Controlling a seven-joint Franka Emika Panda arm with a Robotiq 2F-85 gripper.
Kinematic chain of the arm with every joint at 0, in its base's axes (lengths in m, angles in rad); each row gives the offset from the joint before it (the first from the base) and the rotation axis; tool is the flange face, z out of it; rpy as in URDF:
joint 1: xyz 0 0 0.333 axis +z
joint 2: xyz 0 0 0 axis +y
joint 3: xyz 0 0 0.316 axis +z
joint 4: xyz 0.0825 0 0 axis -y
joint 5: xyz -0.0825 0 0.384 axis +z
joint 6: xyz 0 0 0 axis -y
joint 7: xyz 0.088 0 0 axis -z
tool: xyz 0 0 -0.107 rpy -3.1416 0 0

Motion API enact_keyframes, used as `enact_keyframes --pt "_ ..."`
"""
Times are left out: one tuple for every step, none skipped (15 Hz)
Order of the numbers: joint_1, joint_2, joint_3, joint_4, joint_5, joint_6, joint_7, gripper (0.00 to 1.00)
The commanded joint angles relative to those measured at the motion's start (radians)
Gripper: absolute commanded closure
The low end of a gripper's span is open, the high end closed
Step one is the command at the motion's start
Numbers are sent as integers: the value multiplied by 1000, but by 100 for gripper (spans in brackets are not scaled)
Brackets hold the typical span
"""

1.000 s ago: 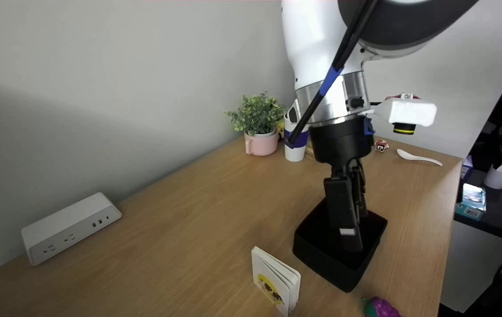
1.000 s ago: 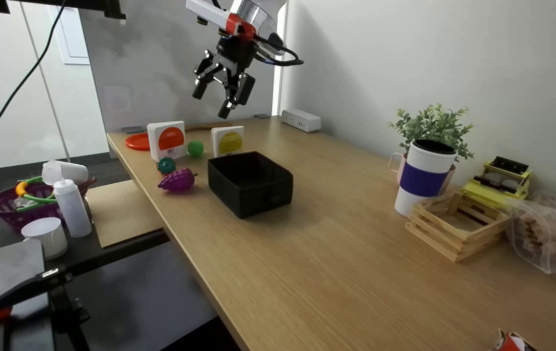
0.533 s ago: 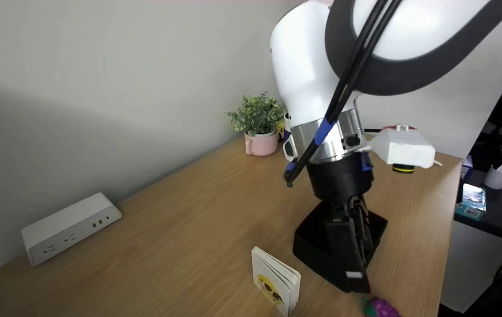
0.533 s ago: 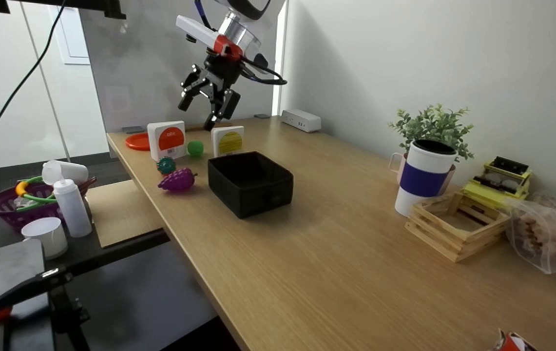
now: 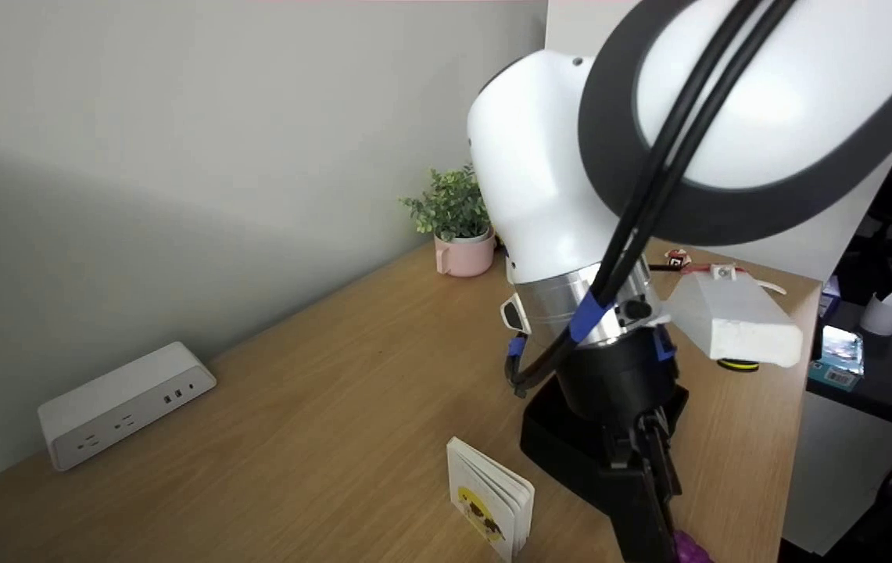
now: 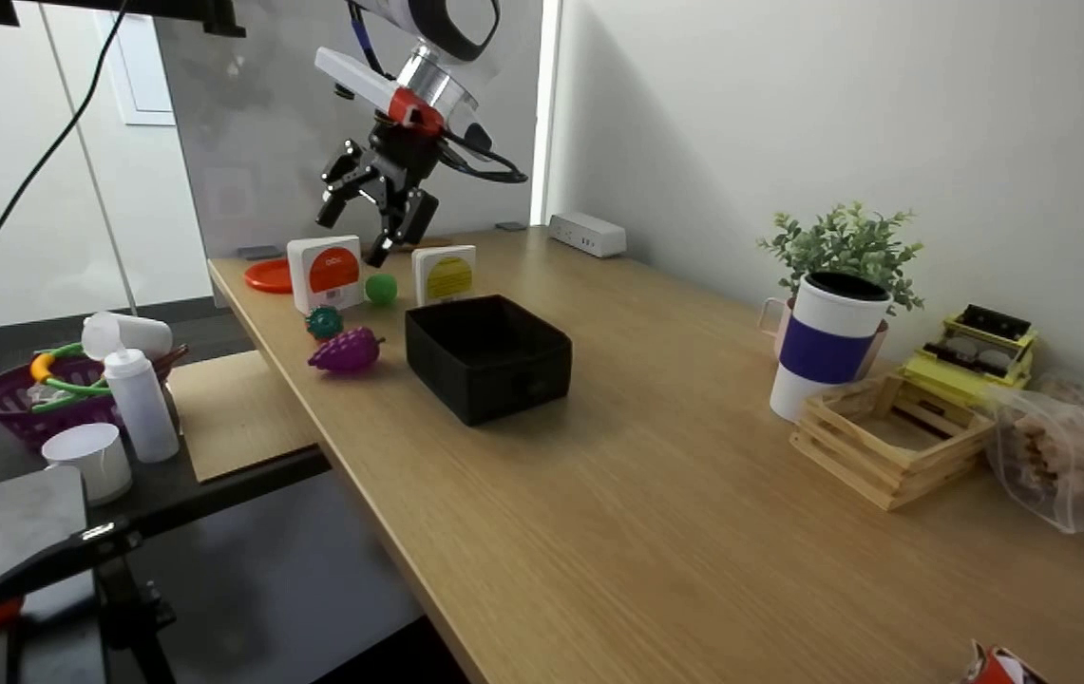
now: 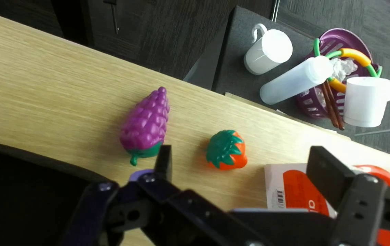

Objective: Put the grapes and green and red object in black basket

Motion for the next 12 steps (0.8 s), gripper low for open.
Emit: enact_keyframes --pt "3 11 3 3 -5 -6 -10 0" --pt "5 21 6 3 -6 -7 -19 0" --pt "7 29 7 4 -7 -7 -24 0" --pt "8 33 7 4 -7 -7 -26 0" --pt "7 33 8 4 -7 -7 -28 0" --pt "7 33 8 4 -7 -7 -29 0" --pt "8 36 7 11 -8 -9 -26 0" --pt "10 43 8 16 -9 -11 -27 0" --pt "11 47 9 19 -8 -11 -27 0" --pt "12 52 11 17 -4 -5 -30 0" --pt "14 56 14 15 -2 2 -32 0" --pt "17 59 15 12 0 9 -32 0"
